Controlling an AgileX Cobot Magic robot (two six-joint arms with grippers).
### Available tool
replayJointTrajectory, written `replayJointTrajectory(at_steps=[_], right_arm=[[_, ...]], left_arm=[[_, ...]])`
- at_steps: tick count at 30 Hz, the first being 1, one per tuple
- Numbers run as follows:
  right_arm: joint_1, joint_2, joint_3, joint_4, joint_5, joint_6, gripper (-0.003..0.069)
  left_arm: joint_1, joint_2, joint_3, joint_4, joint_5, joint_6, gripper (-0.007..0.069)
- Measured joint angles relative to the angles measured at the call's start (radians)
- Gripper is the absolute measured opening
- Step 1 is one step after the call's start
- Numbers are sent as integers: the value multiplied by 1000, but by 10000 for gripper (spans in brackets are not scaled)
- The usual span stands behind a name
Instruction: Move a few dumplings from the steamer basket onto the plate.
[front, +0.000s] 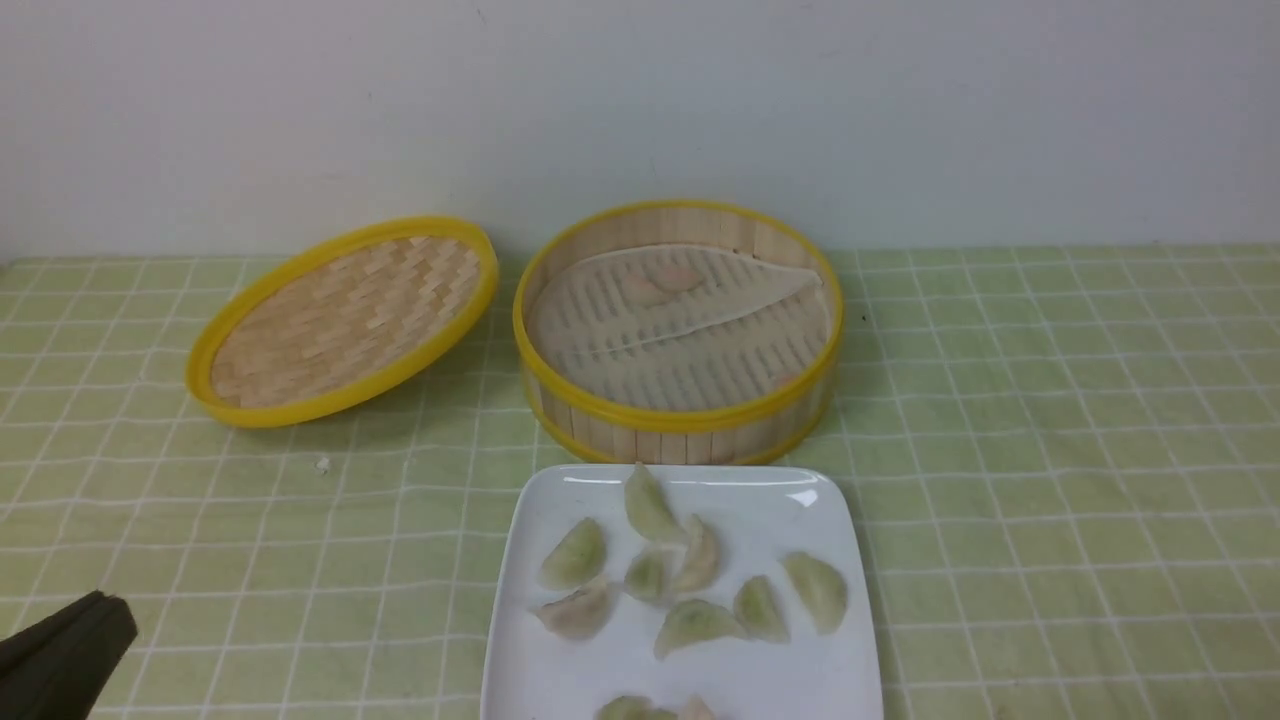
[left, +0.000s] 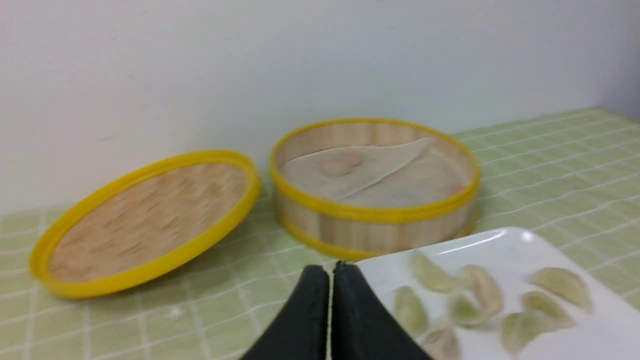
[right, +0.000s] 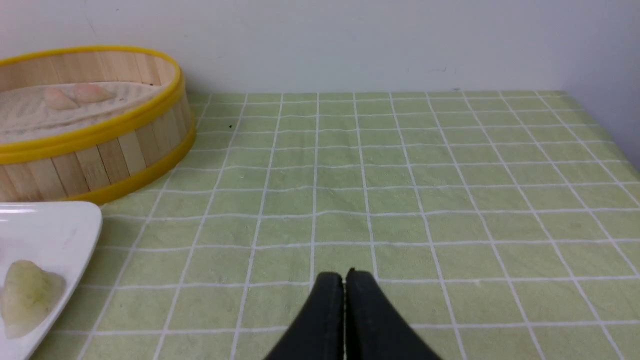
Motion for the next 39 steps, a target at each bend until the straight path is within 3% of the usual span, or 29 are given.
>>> replayJointTrajectory(at_steps=[4, 9, 17, 39], right_arm=[[0, 0, 0, 0, 0, 0, -3], [0, 0, 0, 0, 0, 0, -3], [0, 0, 0, 0, 0, 0, -3], [0, 0, 0, 0, 0, 0, -3]], left_arm=[[165, -87, 106, 2, 8, -7, -6], [249, -99, 175, 4, 14, -6, -6], [259, -99, 191, 7, 92, -3, -6], [259, -99, 191, 8, 99, -3, -6]])
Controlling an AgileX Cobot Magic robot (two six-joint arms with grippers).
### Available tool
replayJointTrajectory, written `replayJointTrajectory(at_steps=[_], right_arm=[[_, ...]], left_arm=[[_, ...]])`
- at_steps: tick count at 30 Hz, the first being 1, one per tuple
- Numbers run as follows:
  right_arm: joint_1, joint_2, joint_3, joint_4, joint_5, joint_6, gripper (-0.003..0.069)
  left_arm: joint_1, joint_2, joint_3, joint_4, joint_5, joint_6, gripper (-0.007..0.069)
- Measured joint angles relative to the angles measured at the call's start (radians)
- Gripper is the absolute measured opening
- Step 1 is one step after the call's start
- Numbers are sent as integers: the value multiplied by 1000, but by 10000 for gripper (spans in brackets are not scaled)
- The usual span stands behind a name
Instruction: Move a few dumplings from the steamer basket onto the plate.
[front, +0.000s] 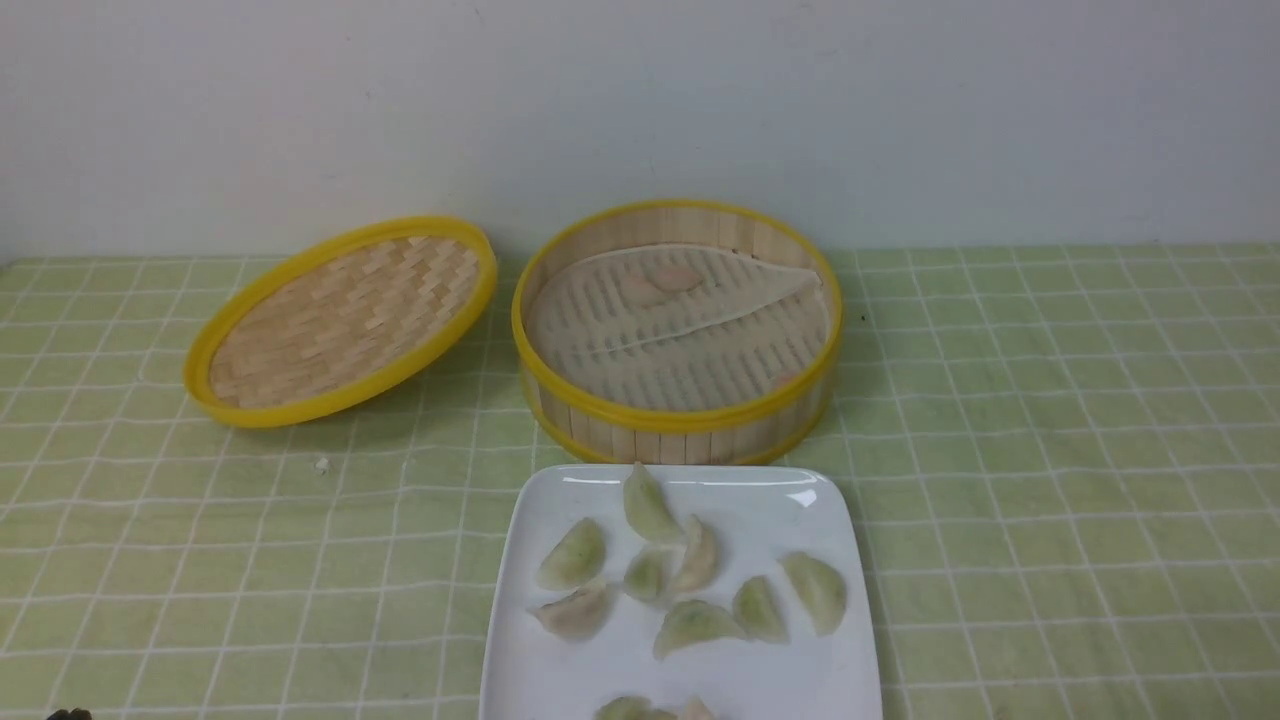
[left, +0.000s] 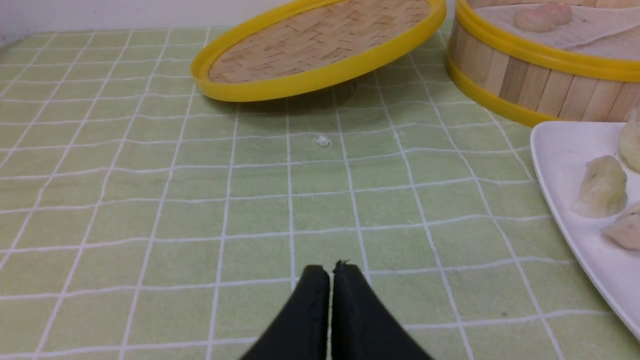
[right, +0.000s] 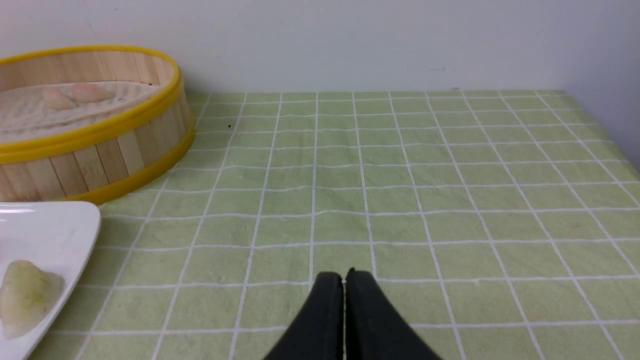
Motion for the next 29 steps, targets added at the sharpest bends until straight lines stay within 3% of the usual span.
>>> replayJointTrajectory(at_steps=[29], right_arm=[[0, 0, 0, 0, 0, 0, -3]], left_arm=[[0, 0, 0, 0, 0, 0, -6]])
